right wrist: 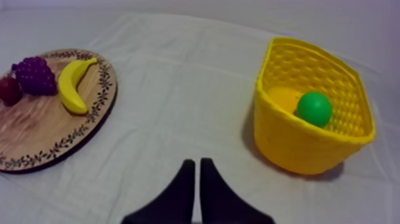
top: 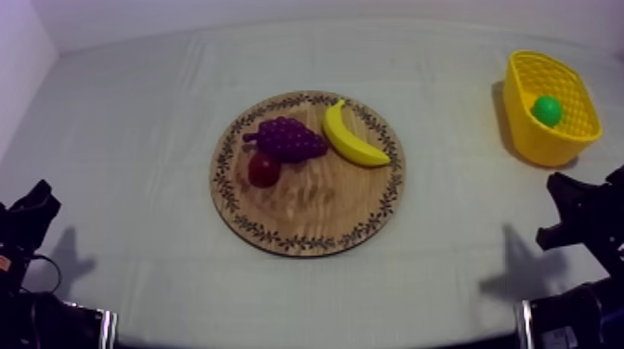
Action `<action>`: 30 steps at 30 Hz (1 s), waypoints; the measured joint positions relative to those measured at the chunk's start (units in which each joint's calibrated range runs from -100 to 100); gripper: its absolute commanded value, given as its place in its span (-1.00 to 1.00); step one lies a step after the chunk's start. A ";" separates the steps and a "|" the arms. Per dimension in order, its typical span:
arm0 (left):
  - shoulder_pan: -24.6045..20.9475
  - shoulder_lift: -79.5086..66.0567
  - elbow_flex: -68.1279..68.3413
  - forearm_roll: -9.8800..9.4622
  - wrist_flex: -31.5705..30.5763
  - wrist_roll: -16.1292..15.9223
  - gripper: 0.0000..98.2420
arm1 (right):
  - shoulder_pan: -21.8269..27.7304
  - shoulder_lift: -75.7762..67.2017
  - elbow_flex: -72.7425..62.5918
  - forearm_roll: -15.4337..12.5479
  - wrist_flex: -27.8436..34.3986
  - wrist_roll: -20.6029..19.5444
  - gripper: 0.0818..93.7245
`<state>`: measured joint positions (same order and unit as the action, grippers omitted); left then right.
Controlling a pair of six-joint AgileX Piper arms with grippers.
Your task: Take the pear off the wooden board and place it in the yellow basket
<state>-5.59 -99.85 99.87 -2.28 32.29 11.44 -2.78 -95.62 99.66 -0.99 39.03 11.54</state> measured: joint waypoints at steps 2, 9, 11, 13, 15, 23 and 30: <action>0.00 0.00 0.00 0.00 0.00 0.00 -1.00 | 0.00 0.00 0.00 0.00 -0.08 0.24 -1.00; 0.00 0.00 0.00 0.00 0.00 0.00 -1.00 | 0.04 0.00 0.00 0.00 -0.09 0.36 -1.00; 0.00 0.00 0.00 0.00 0.00 0.00 -1.00 | 0.04 0.00 0.00 0.00 -0.09 0.36 -1.00; 0.00 0.00 0.00 0.00 0.00 0.00 -1.00 | 0.04 0.00 0.00 0.00 -0.09 0.34 -1.00; 0.00 0.00 0.00 0.00 0.00 0.00 -1.00 | 0.04 0.00 0.00 0.00 -0.09 0.34 -1.00; 0.00 0.00 0.00 0.00 0.00 0.00 -1.00 | 0.04 0.00 0.00 0.00 -0.09 0.33 -1.00; 0.00 0.00 0.00 0.00 0.00 0.00 -1.00 | 0.04 0.00 0.00 0.00 -0.09 0.30 -1.00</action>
<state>-5.59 -99.85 99.87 -2.28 32.29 11.44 -2.74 -95.62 99.66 -0.99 38.94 11.84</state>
